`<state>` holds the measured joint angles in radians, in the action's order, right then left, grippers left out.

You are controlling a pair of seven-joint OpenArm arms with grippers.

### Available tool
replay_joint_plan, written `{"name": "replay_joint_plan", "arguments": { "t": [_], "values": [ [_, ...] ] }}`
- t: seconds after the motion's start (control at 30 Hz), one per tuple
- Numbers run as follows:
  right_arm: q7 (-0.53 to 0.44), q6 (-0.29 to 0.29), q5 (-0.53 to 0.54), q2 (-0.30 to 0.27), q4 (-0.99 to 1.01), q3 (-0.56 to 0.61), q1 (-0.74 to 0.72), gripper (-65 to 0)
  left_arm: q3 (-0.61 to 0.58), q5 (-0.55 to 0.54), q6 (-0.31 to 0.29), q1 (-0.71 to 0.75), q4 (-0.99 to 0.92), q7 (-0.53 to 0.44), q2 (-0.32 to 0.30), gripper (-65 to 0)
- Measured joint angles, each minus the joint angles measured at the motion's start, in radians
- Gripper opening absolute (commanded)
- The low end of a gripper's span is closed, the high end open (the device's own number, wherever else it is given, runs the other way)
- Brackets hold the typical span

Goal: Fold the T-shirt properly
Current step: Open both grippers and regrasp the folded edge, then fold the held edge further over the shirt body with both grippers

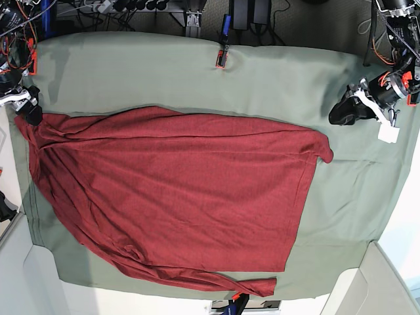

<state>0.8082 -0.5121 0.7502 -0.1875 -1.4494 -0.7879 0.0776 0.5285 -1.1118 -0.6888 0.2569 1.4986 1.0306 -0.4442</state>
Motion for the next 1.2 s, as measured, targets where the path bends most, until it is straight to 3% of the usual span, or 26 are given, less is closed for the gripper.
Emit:
{"name": "replay_joint_plan", "arguments": {
  "t": [0.17,0.47,0.6,1.2],
  "values": [
    [-0.013,0.0,-0.027,0.051,0.0,0.003,0.0,-36.6,0.0,0.072,0.0,-0.001,0.0,-0.052,0.038,-38.8],
    [-0.029,0.0,-0.034,0.048,0.0,0.043,-0.006,-36.6,-0.1,0.24,0.0,-0.077,-0.082,-0.161,0.056,-38.6],
    [-0.03,0.0,-0.049,0.049,0.0,0.049,-0.006,-36.6,-0.116,0.242,0.0,-0.126,-0.137,-0.177,0.059,-33.4],
    [-0.071,0.0,-0.12,0.049,0.0,0.049,-0.006,-36.6,-0.118,0.25,-0.024,-0.175,-0.238,-0.248,0.111,-33.3]
  ]
}}
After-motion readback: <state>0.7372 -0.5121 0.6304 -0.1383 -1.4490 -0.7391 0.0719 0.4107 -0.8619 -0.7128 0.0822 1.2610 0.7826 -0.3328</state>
